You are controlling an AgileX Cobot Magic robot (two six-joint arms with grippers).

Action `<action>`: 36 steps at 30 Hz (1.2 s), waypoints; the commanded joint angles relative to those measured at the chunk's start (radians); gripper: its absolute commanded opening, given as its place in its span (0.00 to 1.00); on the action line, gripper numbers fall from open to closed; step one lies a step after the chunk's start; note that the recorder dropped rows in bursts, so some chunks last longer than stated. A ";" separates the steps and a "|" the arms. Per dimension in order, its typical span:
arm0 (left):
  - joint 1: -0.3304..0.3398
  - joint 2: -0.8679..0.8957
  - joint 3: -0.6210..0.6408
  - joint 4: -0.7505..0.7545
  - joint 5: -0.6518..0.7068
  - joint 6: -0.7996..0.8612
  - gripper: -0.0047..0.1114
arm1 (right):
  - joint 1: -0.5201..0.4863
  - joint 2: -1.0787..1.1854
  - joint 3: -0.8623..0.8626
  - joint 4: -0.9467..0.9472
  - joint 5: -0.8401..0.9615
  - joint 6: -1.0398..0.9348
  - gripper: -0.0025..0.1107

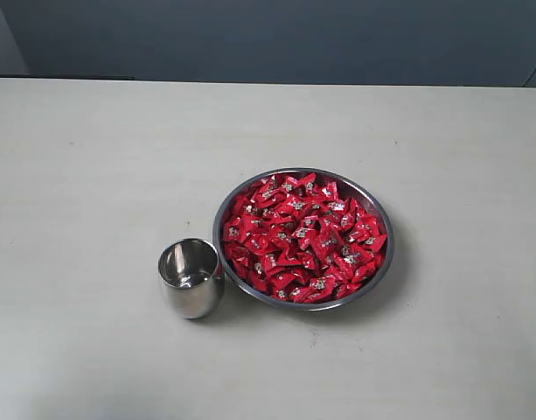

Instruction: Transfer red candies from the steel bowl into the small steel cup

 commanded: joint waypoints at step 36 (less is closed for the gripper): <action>-0.007 -0.004 0.004 0.001 -0.002 -0.003 0.04 | -0.006 -0.004 0.001 0.221 -0.855 -0.003 0.02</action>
